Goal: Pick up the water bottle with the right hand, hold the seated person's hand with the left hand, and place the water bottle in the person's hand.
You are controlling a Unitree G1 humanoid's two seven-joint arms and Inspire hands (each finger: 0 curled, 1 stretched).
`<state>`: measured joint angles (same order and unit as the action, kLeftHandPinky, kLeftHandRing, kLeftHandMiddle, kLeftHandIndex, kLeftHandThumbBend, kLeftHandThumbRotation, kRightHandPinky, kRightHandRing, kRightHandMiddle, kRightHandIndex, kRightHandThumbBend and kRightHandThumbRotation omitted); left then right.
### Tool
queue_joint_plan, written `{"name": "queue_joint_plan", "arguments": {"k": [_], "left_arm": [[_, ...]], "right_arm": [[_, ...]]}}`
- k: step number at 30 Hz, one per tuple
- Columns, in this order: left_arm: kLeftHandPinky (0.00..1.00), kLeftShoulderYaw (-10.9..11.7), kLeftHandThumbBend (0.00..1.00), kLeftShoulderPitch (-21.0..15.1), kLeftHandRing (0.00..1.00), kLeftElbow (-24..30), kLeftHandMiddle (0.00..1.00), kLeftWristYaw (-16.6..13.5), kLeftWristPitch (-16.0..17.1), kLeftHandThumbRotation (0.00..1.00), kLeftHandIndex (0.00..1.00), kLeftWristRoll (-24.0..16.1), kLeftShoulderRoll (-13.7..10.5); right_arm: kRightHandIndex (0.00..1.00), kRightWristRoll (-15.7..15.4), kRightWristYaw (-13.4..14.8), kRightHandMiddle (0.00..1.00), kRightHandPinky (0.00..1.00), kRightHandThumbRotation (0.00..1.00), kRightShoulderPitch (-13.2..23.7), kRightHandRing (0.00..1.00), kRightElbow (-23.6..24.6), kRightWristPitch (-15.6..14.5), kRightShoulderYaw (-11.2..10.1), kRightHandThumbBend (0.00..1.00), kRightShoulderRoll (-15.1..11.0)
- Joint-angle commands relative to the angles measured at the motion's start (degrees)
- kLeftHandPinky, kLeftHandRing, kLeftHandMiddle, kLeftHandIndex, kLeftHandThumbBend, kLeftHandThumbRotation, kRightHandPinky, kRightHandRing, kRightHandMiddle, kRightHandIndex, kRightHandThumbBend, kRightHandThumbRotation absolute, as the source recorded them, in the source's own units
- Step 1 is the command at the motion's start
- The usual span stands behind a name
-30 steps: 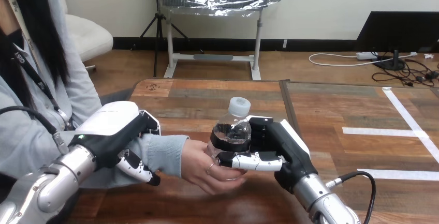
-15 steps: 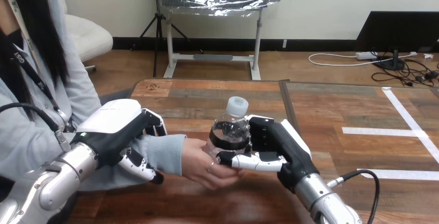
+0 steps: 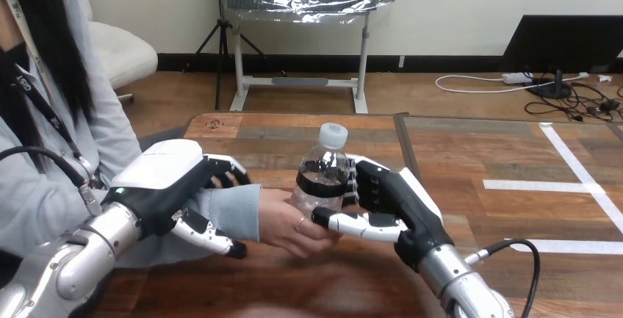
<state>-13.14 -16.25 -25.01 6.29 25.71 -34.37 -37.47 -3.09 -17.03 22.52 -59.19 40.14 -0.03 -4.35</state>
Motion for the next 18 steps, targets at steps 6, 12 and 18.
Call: {"name": "queue_joint_plan", "arguments": {"k": [6,12,18], "left_arm": [[0.7,1.12,1.0,-0.05,0.76,2.9,0.81,-1.6,0.91,0.4,0.86,0.19,-0.77],[0.79,1.14,1.0,0.92,0.82,3.61,0.85,-3.15,0.94,0.43,0.88,-0.96,-0.99],[0.84,1.25,1.0,1.87,0.86,4.21,0.87,-3.83,0.48,0.44,0.89,-1.43,-1.14]], "right_arm": [[0.99,-0.55,1.67,0.96,0.99,0.41,3.93,0.99,3.35,0.28,0.37,0.78,-0.47],[1.0,-0.69,2.57,0.99,1.0,0.5,4.18,1.0,3.11,0.47,0.05,0.82,-1.12],[1.0,-1.28,3.61,1.0,1.0,0.56,4.51,1.0,2.7,1.08,-0.01,0.84,-1.85]]}}
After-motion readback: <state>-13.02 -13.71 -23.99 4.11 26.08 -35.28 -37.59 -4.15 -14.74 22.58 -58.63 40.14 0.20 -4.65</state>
